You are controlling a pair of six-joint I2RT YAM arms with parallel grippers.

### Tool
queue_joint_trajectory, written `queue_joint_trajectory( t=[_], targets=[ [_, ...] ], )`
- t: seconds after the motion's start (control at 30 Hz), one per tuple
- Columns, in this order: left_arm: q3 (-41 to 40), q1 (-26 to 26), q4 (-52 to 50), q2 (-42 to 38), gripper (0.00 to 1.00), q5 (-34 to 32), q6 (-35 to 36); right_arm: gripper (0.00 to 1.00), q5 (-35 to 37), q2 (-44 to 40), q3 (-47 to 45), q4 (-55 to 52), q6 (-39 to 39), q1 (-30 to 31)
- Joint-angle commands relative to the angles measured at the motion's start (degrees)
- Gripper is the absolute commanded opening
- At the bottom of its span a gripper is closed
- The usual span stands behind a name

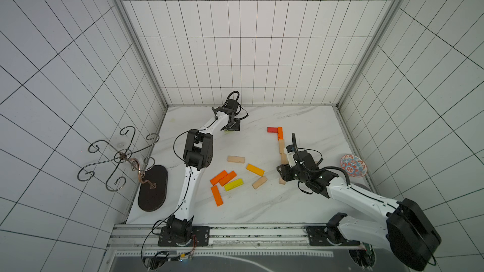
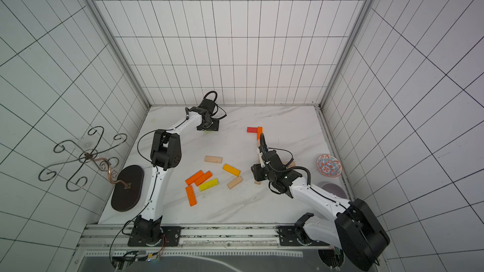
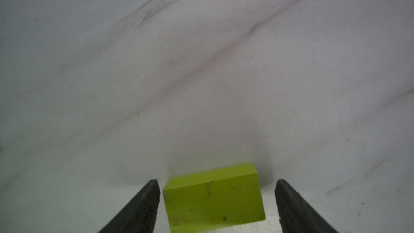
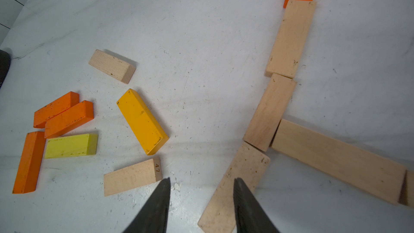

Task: Assemble a giraffe with building blocks
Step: Place the building block at the center of the board, then pick up the building block from the center of the board.

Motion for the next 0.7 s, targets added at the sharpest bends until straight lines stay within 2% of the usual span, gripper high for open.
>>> queue_joint_trajectory(
  t=[0.0, 0.1, 0.33, 0.47, 0.67],
  targets=[
    [2.0, 0.3, -1.4, -4.8, 0.84, 1.6, -0.3, 0.47, 0.6, -1.5, 4.5, -1.2, -0.8, -0.3],
    [-0.4, 0.3, -0.6, -11.6, 0.87, 1.7, -0.8, 0.48, 0.8, -2.2, 5.0, -2.0, -1.3, -0.3],
    [-20.3, 0.2, 8.4, -35.0, 0.88, 6.3, -1.5, 0.51, 1.2, -2.8, 6.6, -3.7, -6.1, 0.2],
    [-32.5, 0.2, 10.9, -48.0, 0.87, 9.7, -1.6, 0.51, 1.6, -1.5, 9.2, -4.8, -12.4, 0.9],
    [-47.6, 0.5, 14.3, -68.0, 0.87, 12.5, -1.8, 0.5, 0.8, 4.6, 17.1, -8.1, -26.6, 2.8]
  ],
)
